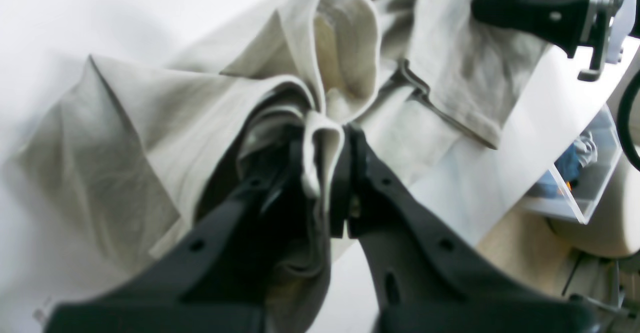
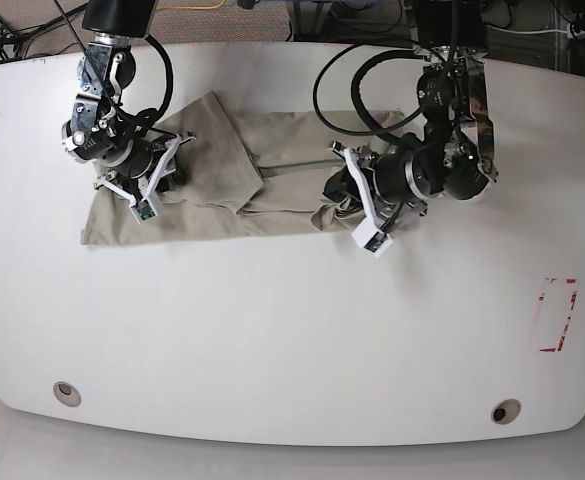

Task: Fold the T-shirt properly
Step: 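Fold the grasped end with the left gripper toward the right gripper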

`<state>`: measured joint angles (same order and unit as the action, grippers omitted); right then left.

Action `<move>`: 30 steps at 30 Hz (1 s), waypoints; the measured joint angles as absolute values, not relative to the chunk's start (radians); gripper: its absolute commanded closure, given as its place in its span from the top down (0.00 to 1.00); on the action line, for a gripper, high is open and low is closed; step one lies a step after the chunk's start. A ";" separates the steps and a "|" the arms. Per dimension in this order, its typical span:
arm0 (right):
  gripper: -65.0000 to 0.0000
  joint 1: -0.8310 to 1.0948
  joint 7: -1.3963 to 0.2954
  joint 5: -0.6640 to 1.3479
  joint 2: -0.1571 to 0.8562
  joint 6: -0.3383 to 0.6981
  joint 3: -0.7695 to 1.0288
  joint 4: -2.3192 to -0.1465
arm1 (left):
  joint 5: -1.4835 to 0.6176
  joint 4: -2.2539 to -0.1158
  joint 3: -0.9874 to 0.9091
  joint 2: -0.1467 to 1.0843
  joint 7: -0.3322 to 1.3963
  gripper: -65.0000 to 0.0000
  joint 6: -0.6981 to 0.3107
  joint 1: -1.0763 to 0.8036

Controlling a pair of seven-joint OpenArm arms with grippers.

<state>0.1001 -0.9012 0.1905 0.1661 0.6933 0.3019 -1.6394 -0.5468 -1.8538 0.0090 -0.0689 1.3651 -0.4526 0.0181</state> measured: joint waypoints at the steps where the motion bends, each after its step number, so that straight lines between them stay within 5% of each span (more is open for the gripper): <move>1: 0.25 0.100 -0.901 0.191 0.167 0.693 0.302 -1.639 | -0.546 -1.854 0.017 -0.071 1.362 0.20 -0.453 0.021; 15: 0.25 0.098 -0.902 0.198 0.167 0.693 0.301 -1.639 | -0.554 -1.854 0.117 -0.092 1.378 0.53 -0.453 0.024; 30: 0.25 0.098 -0.901 0.198 0.167 0.693 0.301 -1.639 | -0.729 -1.906 0.078 -0.049 1.415 0.54 -0.577 0.042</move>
<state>0.0978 -0.9012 0.1982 0.1665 0.6933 0.3012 -1.6394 -0.7288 -1.9057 0.0784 -0.0490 1.4147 -0.5774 0.0422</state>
